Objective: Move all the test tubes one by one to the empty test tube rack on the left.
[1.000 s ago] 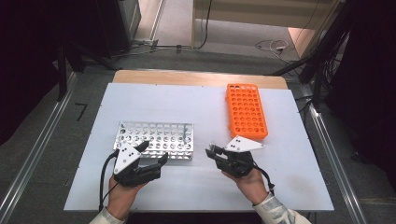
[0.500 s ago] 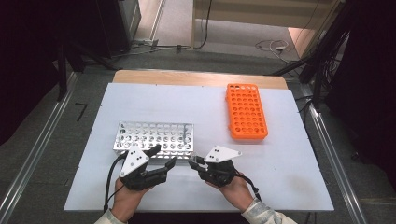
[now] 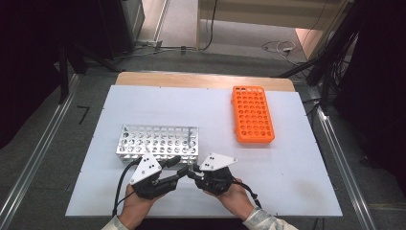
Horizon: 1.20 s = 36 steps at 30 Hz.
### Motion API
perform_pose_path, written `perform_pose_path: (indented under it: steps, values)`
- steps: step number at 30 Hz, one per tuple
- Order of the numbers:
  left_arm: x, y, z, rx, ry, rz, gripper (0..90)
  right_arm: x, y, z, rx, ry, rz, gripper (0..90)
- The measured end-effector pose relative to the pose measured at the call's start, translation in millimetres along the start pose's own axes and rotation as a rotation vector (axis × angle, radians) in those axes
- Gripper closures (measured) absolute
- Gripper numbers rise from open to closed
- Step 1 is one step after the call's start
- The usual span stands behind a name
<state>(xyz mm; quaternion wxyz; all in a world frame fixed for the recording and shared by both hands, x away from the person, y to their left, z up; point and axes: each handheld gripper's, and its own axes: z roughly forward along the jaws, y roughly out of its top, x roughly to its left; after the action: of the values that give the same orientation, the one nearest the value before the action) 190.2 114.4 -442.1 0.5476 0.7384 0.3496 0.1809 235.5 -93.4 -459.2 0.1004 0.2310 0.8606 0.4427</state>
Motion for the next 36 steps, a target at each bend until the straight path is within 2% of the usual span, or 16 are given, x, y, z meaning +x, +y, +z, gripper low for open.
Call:
perform_pose_path:
  steps: [7, 11, 15, 17, 20, 25, 29, 36]
  values:
    - [-4.1, -0.7, 5.3, 0.012, -0.015, 0.014, 66.3, 10.5, 4.4, 2.4, -0.009, 0.030, -0.019, 73.2]
    - [-4.0, -0.7, 5.1, 0.010, -0.004, 0.018, 73.4, 11.9, 5.1, 2.7, -0.008, 0.036, -0.016, 73.2]
    - [-3.8, 0.3, 4.6, 0.012, 0.002, 0.021, 74.9, 11.7, 5.2, 2.2, -0.008, 0.037, -0.014, 72.5]
    - [-4.0, 1.5, 4.1, 0.005, 0.010, 0.024, 75.3, 11.3, 5.5, 1.8, -0.008, 0.042, -0.014, 67.3]
    - [-0.1, 6.2, -0.4, -0.013, 0.024, 0.021, 75.4, 10.7, 6.5, 0.6, -0.002, 0.043, -0.020, 50.7]
    - [12.4, 16.7, -12.4, -0.064, 0.066, -0.008, 75.4, 3.3, 6.5, -6.1, -0.001, 0.024, 0.002, 32.7]
    - [20.9, 21.0, -19.8, -0.087, 0.094, -0.025, 75.4, -4.1, 5.7, -11.7, 0.001, 0.000, 0.028, 27.4]
    - [34.8, 26.2, -31.4, -0.116, 0.151, -0.040, 75.4, -15.5, 4.2, -19.2, -0.010, -0.033, 0.048, 26.2]
